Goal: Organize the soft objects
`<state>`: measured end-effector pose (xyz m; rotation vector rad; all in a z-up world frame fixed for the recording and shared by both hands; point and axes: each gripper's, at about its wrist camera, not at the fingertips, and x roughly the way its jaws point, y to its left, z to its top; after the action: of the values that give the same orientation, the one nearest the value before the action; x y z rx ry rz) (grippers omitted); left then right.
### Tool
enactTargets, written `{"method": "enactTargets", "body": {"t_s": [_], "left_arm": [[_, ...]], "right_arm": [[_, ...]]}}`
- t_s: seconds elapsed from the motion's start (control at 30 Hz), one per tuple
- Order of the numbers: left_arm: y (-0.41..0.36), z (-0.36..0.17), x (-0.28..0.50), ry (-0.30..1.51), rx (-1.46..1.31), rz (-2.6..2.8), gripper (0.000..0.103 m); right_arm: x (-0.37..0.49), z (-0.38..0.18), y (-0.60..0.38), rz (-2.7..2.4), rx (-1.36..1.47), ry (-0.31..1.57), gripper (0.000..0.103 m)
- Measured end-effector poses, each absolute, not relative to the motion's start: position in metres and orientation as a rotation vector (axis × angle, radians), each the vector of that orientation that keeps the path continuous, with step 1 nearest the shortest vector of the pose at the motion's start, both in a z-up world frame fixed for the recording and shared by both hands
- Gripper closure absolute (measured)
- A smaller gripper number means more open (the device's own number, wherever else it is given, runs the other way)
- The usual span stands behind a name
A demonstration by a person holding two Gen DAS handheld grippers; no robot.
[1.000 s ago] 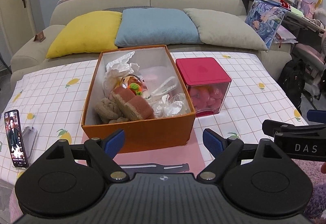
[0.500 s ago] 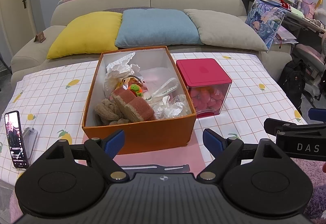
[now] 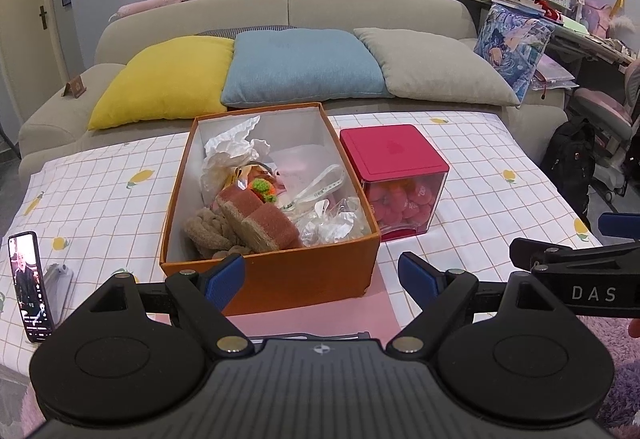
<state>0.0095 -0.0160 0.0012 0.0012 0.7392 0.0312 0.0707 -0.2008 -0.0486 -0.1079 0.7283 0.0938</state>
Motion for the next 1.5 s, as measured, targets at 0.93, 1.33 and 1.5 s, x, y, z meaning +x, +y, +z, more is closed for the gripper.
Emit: {"method": "enactTargets", "body": {"t_s": [0.93, 1.33, 1.5], "left_arm": [[-0.0153, 0.0021, 0.0083, 0.723, -0.004, 0.023, 0.005], [-0.0143, 0.0025, 0.0081, 0.725, -0.004, 0.025, 0.006], [-0.0144, 0.0024, 0.0081, 0.725, -0.005, 0.025, 0.006]], "right_arm": [[0.0703, -0.0508, -0.2003, 0.095, -0.111, 0.733, 0.003], [0.0699, -0.0514, -0.2006, 0.095, -0.113, 0.733, 0.003], [0.0701, -0.0512, -0.2001, 0.094, -0.112, 0.733, 0.003]]}}
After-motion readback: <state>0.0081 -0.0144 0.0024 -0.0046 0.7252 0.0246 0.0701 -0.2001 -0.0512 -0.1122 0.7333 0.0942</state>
